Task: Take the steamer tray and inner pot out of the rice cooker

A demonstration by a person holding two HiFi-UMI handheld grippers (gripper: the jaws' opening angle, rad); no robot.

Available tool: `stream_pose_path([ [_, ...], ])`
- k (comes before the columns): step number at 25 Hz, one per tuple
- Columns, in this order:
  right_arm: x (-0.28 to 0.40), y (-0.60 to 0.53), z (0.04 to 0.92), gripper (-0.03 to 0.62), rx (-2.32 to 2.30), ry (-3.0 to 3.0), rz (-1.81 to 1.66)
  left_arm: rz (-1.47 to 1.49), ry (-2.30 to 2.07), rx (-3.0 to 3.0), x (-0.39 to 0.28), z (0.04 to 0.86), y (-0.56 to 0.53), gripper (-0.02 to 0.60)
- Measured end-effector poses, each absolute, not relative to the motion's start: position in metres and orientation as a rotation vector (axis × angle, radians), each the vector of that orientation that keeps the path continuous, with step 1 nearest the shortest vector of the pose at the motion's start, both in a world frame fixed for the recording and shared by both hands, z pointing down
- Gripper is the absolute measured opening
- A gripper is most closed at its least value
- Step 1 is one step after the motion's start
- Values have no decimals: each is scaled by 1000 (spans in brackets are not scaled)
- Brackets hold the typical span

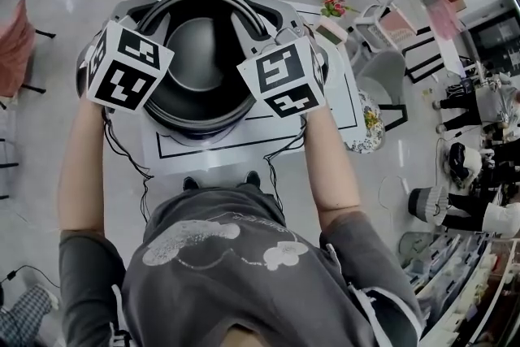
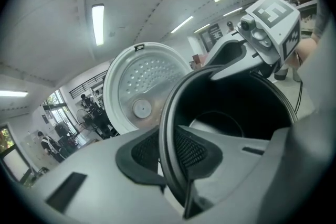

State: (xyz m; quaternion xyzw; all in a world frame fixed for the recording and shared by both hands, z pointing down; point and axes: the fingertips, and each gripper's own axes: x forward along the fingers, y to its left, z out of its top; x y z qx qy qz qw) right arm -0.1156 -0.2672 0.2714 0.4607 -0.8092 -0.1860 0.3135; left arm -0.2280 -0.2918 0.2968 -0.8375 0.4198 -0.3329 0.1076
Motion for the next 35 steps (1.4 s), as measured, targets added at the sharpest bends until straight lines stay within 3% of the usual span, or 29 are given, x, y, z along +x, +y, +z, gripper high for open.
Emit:
stream_pose_path([
  [12,-53,-243,225,101,1289,-2227,-598,-879,1259,-2375,-163,238,-268,74],
  [20,30,-216,195,100,1333,-2248,-598,-857,1219,-2358,-80,204,-243,74],
  [35,173,-192,306,84,1259,-2283,-199,-1092,1096,-2527,63,313,-209,52],
])
